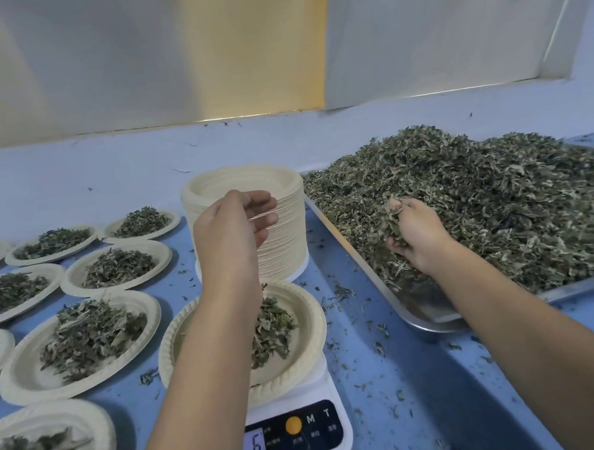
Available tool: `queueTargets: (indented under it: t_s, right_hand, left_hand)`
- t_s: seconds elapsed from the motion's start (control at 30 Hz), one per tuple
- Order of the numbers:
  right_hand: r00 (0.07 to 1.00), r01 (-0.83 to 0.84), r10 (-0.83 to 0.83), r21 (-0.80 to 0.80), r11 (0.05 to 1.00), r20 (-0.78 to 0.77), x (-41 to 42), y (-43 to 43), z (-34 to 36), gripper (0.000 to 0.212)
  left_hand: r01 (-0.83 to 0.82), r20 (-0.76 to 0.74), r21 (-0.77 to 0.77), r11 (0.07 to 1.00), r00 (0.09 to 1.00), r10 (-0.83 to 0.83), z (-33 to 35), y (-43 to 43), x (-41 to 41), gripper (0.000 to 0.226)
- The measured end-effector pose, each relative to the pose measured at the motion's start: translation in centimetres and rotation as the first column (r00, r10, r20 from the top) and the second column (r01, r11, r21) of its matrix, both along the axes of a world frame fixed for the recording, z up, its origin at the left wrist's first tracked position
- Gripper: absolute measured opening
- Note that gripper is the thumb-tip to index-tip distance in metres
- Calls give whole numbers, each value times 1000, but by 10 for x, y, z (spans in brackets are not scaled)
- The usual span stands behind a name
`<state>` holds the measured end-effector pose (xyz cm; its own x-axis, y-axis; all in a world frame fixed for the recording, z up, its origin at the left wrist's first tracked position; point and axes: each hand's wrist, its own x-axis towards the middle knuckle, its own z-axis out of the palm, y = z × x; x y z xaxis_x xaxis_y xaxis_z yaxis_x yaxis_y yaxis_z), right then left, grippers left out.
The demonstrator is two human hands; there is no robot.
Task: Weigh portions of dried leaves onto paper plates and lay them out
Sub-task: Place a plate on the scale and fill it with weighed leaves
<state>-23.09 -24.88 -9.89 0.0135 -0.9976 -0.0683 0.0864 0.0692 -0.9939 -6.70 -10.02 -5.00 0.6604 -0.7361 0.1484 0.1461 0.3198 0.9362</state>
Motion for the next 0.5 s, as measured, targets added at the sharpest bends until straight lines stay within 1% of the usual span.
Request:
queueTargets:
  t_s: [0.1, 0.17, 0.33, 0.43, 0.5]
  right_hand:
    - [962, -120, 114, 9, 993, 247, 9, 23, 18, 18]
    - [930, -187, 182, -15, 982, 319, 23, 40, 31, 17]
    - [879, -347, 345, -54, 936, 329, 69, 85, 55, 17]
    - [849, -441, 443, -75, 894, 289, 93, 107, 54, 18]
    - [840, -489, 499, -98, 867, 214, 106, 118, 48, 17]
  left_hand:
    - [-8, -42, 25, 1000, 999, 9, -2, 4, 1, 28]
    - [2, -73, 53, 999, 997, 2, -3, 8, 4, 27]
    - [44, -159, 70, 997, 987, -32, -5, 25, 18, 25]
    - [159, -284, 80, 984, 950, -130, -7, 35, 24, 23]
    - [242, -351, 89, 966, 915, -197, -9, 42, 26, 21]
